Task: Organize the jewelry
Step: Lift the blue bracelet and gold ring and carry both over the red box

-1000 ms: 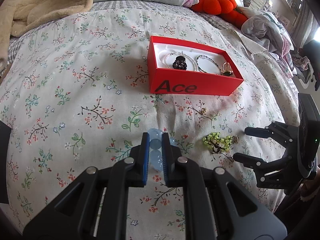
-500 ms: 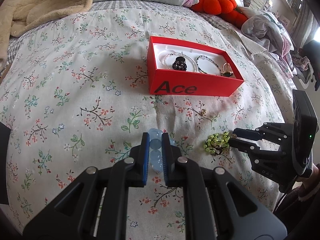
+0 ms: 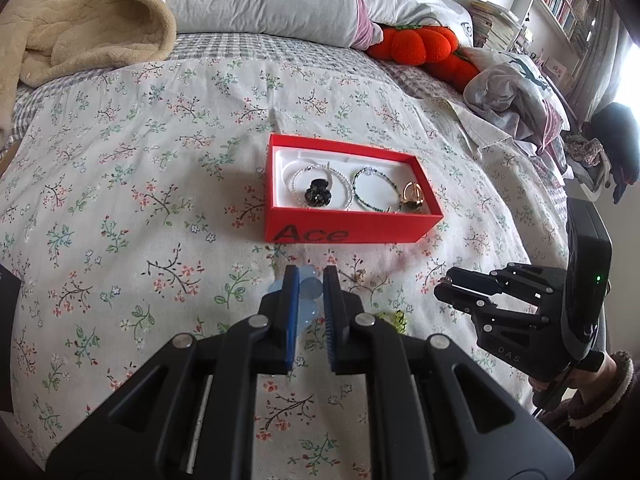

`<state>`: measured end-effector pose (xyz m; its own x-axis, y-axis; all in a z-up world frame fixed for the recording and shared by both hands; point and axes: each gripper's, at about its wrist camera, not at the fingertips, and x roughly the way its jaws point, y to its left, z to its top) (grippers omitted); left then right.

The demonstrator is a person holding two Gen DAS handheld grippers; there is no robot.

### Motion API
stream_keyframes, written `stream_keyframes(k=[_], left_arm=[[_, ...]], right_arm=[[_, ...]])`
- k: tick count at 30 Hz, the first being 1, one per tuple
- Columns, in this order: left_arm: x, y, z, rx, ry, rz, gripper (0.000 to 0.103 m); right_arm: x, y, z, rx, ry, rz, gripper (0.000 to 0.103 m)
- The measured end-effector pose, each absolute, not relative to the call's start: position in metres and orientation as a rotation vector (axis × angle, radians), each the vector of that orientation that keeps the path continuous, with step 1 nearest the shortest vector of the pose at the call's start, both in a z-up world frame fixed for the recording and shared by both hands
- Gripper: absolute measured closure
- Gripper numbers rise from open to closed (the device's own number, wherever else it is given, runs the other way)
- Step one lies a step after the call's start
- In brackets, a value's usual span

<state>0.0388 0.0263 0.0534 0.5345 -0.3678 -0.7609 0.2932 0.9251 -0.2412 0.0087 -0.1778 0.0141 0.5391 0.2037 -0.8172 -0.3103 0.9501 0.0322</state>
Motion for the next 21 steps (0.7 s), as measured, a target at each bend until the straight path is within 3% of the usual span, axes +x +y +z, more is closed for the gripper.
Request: stream_keyframes(k=[11,21], left_arm=[[0.066,-0.013,0.087,-0.155,0.829,-0.443,0.090],[0.098,-0.044,0.067,-0.231,0.872,-0.489,0.090]], right_arm=[[0.045,-0.192,0.048,-0.040,0.869,0.237,0.082],[0.065,-0.204,0.047,-0.014,0.852,0.214,0.082]])
